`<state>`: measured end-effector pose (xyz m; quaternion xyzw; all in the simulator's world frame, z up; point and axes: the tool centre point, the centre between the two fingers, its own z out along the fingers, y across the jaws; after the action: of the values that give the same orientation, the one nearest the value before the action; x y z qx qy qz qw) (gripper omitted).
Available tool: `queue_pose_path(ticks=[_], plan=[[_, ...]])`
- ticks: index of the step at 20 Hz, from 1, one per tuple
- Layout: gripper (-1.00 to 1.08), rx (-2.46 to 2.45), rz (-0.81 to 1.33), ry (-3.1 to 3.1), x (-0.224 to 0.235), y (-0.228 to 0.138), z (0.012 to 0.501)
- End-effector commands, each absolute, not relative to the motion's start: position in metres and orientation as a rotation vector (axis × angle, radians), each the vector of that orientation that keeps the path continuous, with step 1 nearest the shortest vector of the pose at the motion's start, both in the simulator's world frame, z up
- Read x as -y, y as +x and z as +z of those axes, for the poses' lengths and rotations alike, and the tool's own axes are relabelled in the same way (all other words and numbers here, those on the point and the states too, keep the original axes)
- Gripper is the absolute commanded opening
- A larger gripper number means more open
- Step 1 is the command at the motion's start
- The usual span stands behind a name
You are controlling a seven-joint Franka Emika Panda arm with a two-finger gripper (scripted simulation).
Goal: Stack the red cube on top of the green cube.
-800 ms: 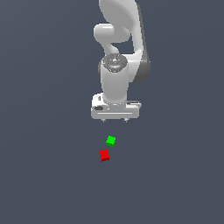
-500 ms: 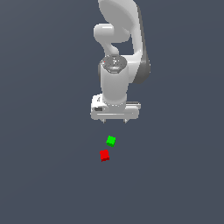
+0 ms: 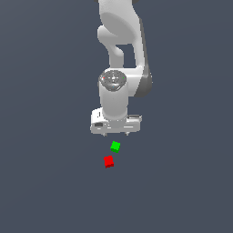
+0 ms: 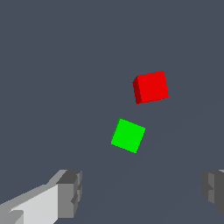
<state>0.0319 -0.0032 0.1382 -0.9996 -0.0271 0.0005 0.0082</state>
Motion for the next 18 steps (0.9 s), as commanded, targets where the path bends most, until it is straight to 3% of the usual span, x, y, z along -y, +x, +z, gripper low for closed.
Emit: queue_pose_path(ticks=[1,18], plan=[[1.0,0.122,0.002,-3.125,0.009,0.042,0.129],[1.0,0.344,0.0,-3.121,0.035,0.109,0.075]])
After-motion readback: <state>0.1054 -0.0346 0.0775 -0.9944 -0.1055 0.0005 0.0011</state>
